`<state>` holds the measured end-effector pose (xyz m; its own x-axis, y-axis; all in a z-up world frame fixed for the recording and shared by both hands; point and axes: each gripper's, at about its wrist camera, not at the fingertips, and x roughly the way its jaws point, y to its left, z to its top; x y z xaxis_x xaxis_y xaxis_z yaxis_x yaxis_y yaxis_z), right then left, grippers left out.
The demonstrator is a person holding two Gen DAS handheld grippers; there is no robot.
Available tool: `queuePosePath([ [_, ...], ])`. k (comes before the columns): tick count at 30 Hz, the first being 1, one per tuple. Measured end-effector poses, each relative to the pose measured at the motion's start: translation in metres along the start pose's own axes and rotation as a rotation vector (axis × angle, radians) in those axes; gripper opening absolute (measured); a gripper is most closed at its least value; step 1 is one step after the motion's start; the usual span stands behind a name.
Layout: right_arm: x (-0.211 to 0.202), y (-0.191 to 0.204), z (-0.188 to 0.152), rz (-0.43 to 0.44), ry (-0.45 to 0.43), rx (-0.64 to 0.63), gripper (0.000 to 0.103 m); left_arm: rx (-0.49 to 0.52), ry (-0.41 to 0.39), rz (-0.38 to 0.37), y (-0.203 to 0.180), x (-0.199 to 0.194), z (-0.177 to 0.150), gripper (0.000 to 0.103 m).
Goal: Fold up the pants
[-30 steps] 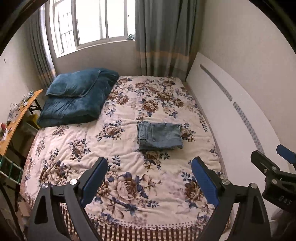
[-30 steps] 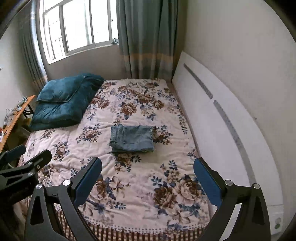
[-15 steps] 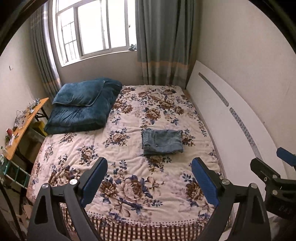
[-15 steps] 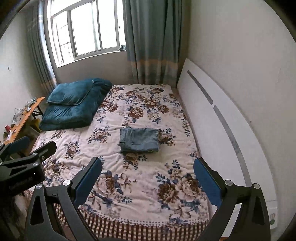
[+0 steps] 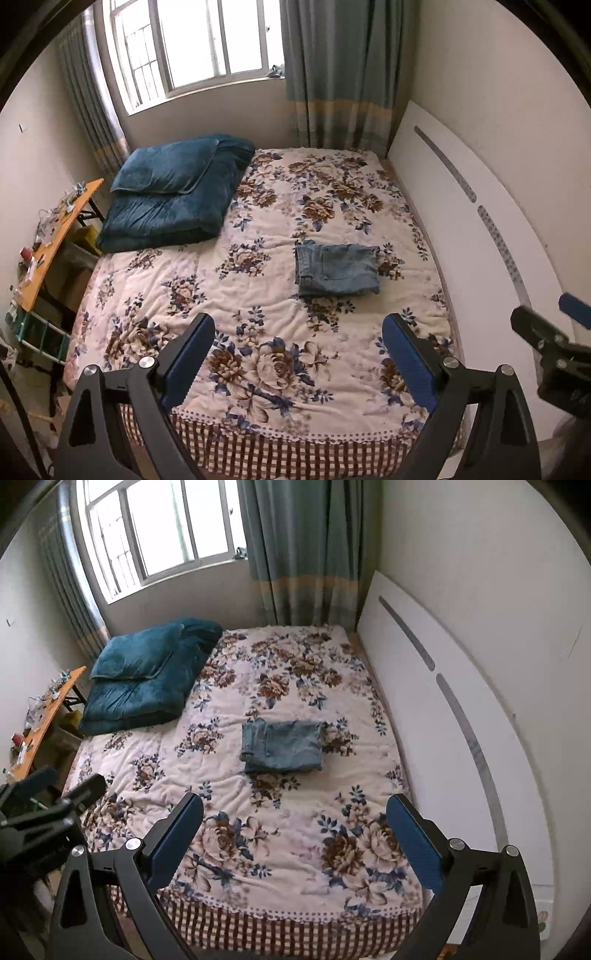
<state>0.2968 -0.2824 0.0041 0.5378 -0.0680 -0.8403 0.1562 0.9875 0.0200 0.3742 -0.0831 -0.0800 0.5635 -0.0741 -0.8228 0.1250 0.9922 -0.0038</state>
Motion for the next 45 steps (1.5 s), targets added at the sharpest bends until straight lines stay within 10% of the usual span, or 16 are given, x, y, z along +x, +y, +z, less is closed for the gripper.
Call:
queuePosePath([
  [45,0.068,0.008,0.006,-0.038,0.09,-0.012,0.101,-0.023,0.059,0.058,0.011,0.045,0.004,0.102],
])
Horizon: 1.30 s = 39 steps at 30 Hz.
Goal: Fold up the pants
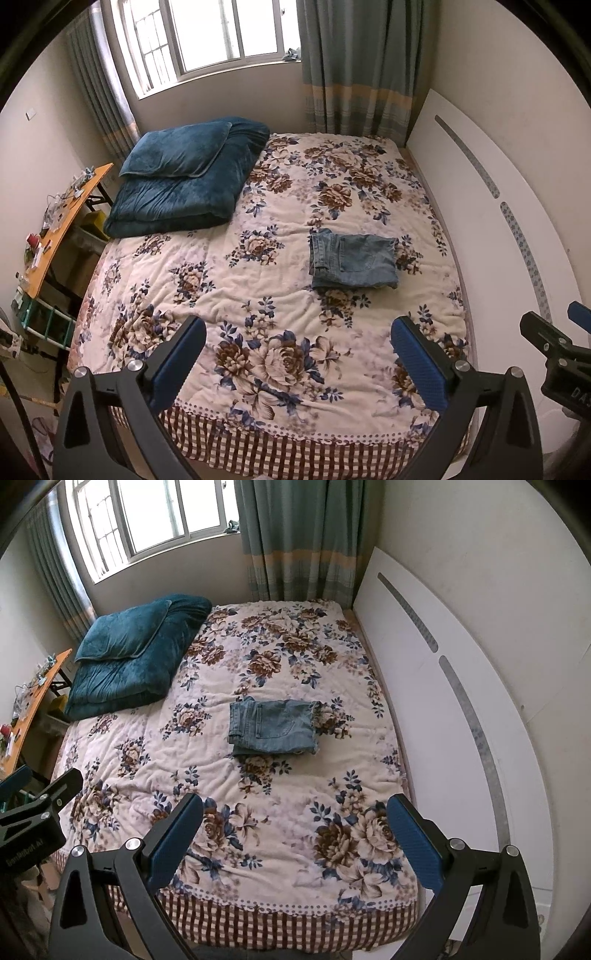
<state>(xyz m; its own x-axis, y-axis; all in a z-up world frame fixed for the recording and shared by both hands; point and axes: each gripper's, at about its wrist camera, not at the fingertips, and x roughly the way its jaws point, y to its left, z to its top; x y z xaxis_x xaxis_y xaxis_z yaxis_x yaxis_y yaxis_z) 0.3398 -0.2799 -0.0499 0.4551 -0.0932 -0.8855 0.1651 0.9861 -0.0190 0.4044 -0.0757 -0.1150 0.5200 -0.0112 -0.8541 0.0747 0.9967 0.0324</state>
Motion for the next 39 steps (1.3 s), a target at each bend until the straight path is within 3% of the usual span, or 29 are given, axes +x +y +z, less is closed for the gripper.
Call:
queuePosePath([
  [39,-0.011,0.007,-0.007,0.034,0.007,-0.004,0.101,0.023,-0.005,-0.009,-0.011,-0.003,-0.003,0.102],
])
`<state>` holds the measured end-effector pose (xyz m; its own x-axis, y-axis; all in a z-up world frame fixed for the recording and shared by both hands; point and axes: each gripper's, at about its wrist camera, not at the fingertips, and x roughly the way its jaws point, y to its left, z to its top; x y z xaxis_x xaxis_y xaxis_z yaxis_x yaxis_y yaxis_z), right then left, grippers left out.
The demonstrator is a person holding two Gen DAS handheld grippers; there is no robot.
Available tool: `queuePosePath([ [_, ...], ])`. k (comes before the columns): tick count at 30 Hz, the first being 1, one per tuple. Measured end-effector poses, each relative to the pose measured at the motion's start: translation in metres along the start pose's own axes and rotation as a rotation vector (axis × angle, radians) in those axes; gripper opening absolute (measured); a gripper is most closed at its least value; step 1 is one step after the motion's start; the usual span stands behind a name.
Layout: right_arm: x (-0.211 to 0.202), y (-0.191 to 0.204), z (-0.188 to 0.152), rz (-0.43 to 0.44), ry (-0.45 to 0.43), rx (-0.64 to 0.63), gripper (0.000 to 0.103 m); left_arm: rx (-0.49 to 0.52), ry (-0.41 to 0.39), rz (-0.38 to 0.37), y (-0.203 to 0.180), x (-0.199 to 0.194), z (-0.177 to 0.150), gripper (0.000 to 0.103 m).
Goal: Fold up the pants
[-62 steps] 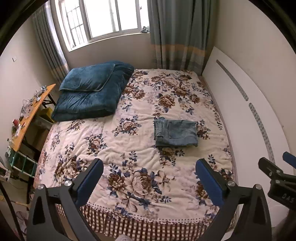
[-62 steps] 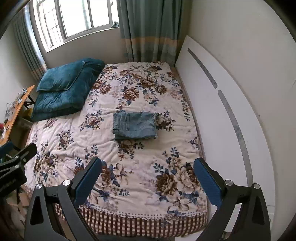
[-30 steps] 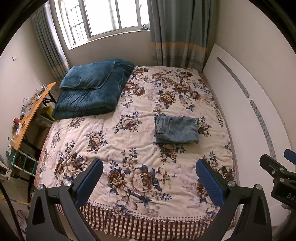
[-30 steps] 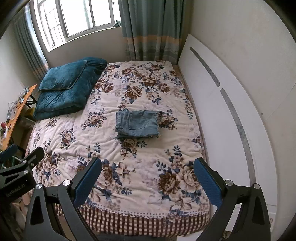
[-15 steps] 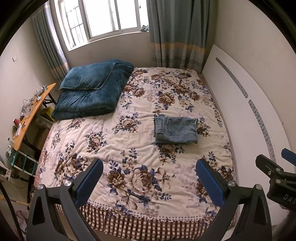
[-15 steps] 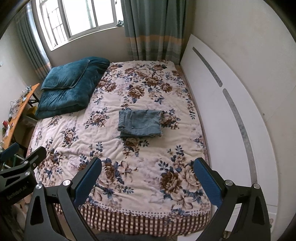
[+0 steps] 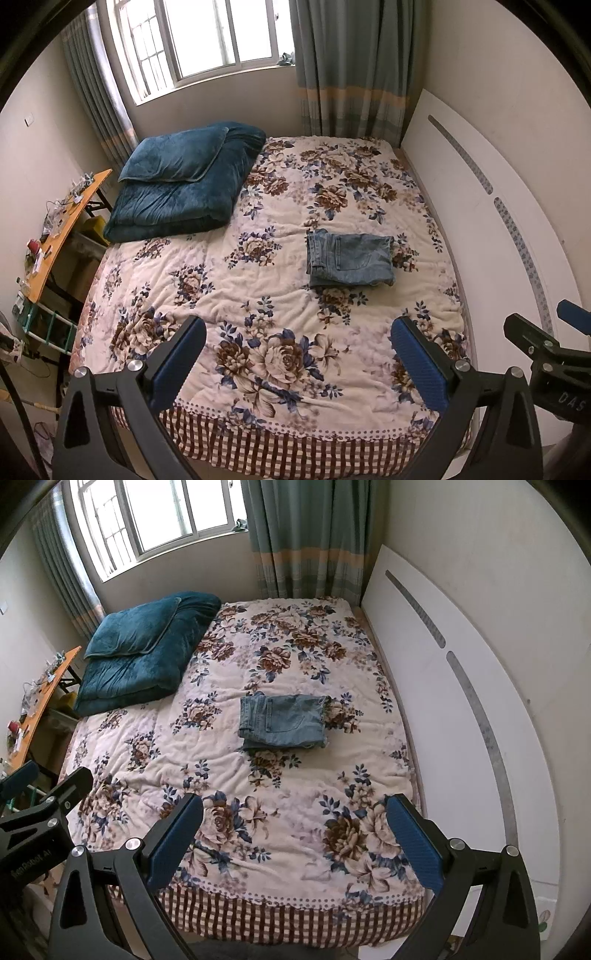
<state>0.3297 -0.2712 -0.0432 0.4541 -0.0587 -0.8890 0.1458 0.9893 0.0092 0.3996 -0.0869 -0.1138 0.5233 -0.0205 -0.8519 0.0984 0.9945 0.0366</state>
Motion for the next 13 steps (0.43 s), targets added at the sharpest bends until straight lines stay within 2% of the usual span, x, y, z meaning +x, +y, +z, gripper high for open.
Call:
queuePosePath([
  [13,-0.0014,-0.0026,-0.0072,0.005,0.001,0.013,0.101,0.007,0.003,0.003,-0.0025,-0.0035,0.0012,0.102],
])
